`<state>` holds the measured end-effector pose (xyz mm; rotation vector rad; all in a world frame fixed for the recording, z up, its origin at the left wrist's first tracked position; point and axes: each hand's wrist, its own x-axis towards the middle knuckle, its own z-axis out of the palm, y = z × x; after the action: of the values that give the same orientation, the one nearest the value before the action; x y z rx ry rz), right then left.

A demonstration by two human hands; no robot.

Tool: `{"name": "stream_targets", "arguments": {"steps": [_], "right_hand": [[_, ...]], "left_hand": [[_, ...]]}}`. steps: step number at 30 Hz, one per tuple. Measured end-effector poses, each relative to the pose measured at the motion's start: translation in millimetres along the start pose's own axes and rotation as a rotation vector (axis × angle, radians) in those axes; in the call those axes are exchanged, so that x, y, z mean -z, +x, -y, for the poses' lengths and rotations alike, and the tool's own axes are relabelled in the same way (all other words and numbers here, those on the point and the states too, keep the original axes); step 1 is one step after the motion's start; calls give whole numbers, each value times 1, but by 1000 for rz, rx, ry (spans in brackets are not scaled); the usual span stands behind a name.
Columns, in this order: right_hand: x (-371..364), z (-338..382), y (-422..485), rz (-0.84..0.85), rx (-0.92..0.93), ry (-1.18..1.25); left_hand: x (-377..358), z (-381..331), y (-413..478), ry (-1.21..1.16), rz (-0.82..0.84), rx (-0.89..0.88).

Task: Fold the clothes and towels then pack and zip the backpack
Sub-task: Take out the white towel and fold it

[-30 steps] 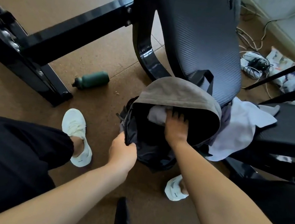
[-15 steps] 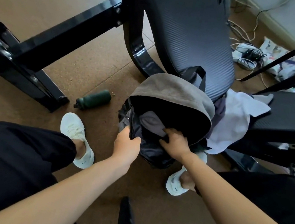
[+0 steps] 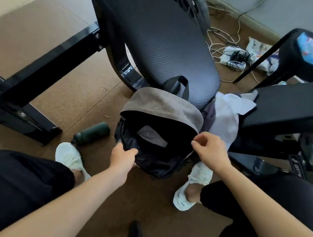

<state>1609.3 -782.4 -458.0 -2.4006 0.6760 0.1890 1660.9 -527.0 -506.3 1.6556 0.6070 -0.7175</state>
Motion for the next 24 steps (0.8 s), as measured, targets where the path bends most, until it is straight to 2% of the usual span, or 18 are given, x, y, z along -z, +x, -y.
{"name": "stream_targets", "arguments": {"steps": [3,12,17,21,24], "right_hand": [[23,-16,16,-145,-82,69],[46,-60,84,-373,-319,129],[34,-63,100,-354,-366,35],[37,-69,115,-368,-349,110],[41,-69,113,-458,-365,234]], "left_hand": [[-9,-6,8,-20,-18,6],[-27,-3,24,6,0,-5],[-30,0,33,59,-3,-5],[-30,-3,38,103,19,47],[-31,-8,36,155,16,93]]}}
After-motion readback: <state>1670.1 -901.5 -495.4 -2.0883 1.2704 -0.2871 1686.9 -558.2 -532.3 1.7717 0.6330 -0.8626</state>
